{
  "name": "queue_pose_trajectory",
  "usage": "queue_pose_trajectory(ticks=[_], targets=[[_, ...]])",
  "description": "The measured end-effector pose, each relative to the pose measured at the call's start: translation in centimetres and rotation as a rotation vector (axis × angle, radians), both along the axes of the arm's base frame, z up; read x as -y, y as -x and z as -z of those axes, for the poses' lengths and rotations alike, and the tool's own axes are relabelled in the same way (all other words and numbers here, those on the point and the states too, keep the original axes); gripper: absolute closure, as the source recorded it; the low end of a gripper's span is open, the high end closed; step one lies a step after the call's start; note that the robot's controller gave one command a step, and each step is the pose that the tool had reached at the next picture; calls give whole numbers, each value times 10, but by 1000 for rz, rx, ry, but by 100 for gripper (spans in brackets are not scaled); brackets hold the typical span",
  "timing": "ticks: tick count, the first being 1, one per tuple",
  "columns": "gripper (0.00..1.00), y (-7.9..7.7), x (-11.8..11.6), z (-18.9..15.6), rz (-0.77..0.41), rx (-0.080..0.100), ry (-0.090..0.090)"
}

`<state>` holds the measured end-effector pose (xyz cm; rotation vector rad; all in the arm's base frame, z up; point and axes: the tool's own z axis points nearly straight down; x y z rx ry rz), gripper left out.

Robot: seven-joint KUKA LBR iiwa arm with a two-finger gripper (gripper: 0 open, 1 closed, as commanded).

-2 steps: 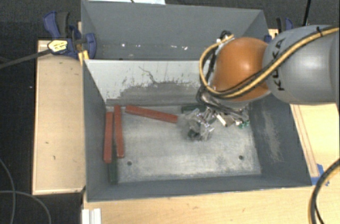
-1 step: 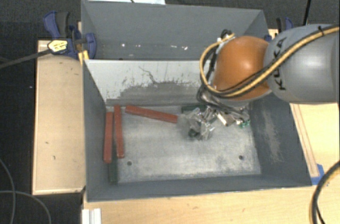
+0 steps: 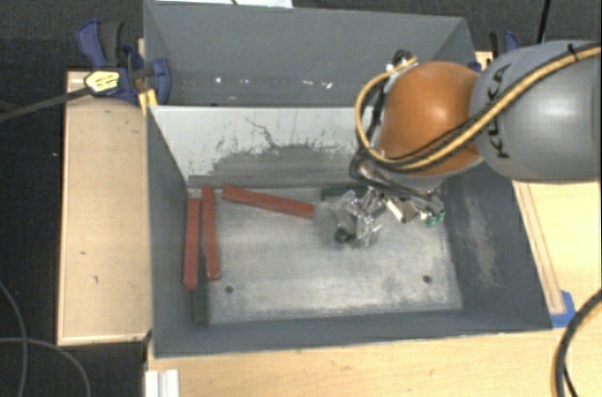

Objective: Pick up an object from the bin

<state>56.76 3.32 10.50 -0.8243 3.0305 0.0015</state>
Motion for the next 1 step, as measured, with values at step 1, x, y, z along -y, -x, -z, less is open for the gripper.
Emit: queue_pose_trajectory(ticks=[1], targets=[[100,0,0,-13,2,-1,0]])
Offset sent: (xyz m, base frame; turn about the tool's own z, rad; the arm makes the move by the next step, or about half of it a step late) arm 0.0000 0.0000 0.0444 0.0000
